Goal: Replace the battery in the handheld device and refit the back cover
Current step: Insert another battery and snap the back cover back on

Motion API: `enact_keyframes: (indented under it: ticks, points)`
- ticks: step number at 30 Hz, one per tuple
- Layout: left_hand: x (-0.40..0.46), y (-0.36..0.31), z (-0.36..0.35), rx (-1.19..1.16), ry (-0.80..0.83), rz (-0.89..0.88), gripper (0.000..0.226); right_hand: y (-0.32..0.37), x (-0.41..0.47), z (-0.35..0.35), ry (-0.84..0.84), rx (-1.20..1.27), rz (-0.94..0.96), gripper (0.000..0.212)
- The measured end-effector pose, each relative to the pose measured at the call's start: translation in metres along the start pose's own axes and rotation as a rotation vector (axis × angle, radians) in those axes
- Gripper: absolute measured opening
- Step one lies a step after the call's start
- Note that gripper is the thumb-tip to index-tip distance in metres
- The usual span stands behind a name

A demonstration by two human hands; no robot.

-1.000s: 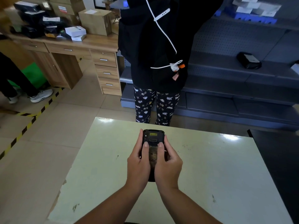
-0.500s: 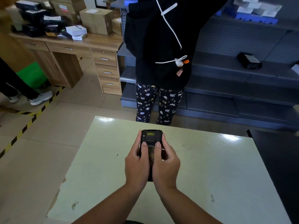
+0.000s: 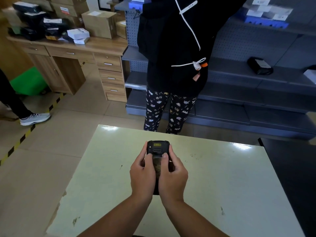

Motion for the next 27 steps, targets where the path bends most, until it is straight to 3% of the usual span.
enact_keyframes:
  ticks: [14, 21, 24, 27]
  points:
    - [0.003, -0.001, 0.004, -0.057, 0.040, 0.017, 0.043, -0.002, 0.003, -0.004, -0.034, 0.076, -0.136, 0.032]
    - [0.013, 0.003, 0.012, -0.007, 0.192, 0.030, 0.047, -0.005, 0.005, -0.004, 0.066, -0.012, -0.131, 0.033]
    - [0.020, 0.010, 0.021, 0.136, 0.269, -0.007, 0.059, -0.004, 0.006, -0.004, 0.129, -0.053, -0.167, 0.031]
    - [0.028, 0.022, 0.035, 0.498, 0.303, -0.163, 0.095, -0.001, 0.004, -0.005, 0.223, -0.008, -0.238, 0.033]
Point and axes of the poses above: each hand's wrist, its own x-axis towards the middle knuckle, its own z-axis out of the back of the hand, y = z × x, the point moved 2 cm from there along x, towards the middle knuckle, and after that the axes turned 6 degrees about -x, right-handed, at the moved point
